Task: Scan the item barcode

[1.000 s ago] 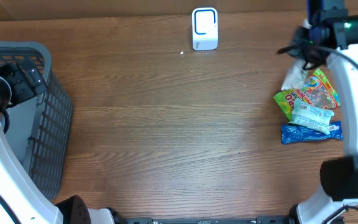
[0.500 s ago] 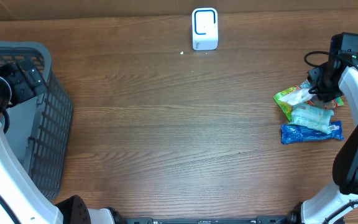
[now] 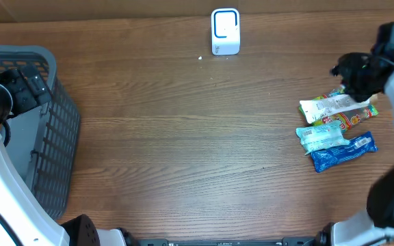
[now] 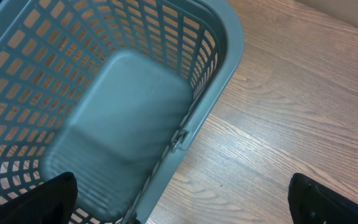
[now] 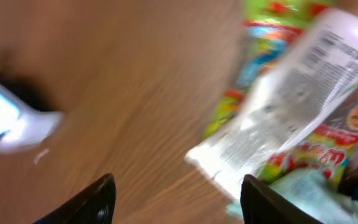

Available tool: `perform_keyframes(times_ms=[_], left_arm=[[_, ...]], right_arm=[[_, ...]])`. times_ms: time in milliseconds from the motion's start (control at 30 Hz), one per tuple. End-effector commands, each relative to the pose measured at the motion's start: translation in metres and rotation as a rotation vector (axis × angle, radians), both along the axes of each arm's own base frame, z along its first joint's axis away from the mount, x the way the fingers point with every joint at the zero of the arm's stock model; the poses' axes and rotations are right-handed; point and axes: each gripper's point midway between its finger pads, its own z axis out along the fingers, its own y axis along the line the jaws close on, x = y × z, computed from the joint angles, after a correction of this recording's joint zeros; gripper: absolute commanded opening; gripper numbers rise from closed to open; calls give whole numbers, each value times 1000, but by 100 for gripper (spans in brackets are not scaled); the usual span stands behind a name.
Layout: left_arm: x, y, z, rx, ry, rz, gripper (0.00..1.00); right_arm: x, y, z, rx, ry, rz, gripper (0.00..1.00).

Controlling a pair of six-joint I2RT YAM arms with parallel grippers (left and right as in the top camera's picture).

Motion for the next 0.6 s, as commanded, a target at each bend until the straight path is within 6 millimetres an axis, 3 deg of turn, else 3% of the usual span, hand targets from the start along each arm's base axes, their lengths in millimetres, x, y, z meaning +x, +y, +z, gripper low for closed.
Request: perform_keyframes(times_ms=[0,67,100,267,400,567], left_arm=[[0,0,4,-5,-18,11,100],[0,0,4,-5,-18,11,100],[0,0,4,-5,-18,11,100],[0,0,4,-5,-18,11,100],[0,0,4,-5,-18,11,100],[0,0,4,-5,-18,12,100]], right_arm=[[-24,42,115,-13,-295,290,71],[-52,52,135,0,-296,306,75],[-66,57,142,9,-293,311,100],[-132,70,168,11,-287,313,100],[-151,69,178,-38,-316,316,100],[-171,56,167,-104,-237,273,100]])
